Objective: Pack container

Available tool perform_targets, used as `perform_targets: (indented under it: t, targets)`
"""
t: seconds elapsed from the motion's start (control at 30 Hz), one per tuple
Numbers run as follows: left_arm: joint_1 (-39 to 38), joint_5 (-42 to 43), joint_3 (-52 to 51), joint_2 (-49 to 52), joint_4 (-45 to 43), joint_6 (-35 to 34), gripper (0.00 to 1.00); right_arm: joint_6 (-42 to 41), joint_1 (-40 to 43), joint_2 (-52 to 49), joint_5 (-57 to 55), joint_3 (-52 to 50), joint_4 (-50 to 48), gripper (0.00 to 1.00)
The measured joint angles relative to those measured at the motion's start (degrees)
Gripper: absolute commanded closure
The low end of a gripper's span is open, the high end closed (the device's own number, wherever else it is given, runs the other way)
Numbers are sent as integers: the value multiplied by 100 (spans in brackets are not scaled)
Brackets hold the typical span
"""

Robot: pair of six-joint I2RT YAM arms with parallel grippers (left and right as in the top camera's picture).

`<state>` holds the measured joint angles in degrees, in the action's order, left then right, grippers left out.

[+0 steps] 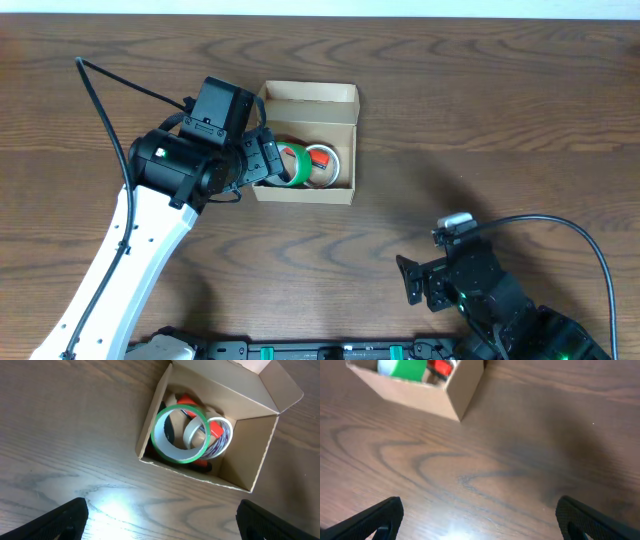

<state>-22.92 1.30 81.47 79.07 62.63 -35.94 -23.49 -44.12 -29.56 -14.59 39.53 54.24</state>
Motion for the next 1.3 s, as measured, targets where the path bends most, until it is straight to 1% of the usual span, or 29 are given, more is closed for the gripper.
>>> perform_targets:
  t: [0.2,0.27,0.37,0.4,0.47,0.5,0.53,0.57,0.6,0.63,0.67,0.7,0.77,0.8,0.9,1.03,1.13,1.3]
  targets:
    - [0,0,0,0,-2,0,5,0,83,-57,-138,4,-605,1]
    - [0,0,0,0,-7,0,4,2,273,-245,4,42,-761,1]
    - [4,0,0,0,-83,0,3,96,684,-796,369,264,-881,1]
    - [9,-2,0,0,-125,2,5,155,879,-1084,490,413,-887,1]
    - [76,9,0,0,-205,-22,26,258,1252,-1641,636,778,-896,2]
    - [118,4,0,0,-262,0,37,308,1425,-1902,708,966,-905,9]
    - [223,13,0,0,-350,-15,51,393,1657,-2247,748,1233,-911,23]
    - [323,17,0,0,-433,-13,64,442,1843,-2520,787,1462,-929,32]
    - [435,20,0,0,-538,15,72,442,1952,-2688,822,1611,-935,38]
    - [608,42,0,0,-658,15,81,498,2146,-2977,892,1838,-992,51]
    - [752,66,0,0,-737,22,90,522,2293,-3222,953,2017,-1086,59]
    - [964,138,0,9,-881,9,94,527,2452,-3504,1047,2188,-1204,70]
    - [1335,262,2,50,-1117,46,94,549,2669,-3954,1241,2378,-1495,93]
    - [1556,376,2,109,-1255,63,95,522,2782,-4218,1405,2441,-1687,99]
    - [2037,767,9,380,-1661,85,94,391,3034,-4872,1871,2500,-2140,99]
    - [2551,1578,24,1104,-2271,109,95,72,3289,-5574,2450,2503,-2632,99]
    - [2769,2216,24,1759,-2577,109,95,-236,3403,-6017,2844,2503,-3056,99]
    - [2920,3152,24,2785,-2940,13,95,-758,3432,-6605,3274,2505,-3585,99]
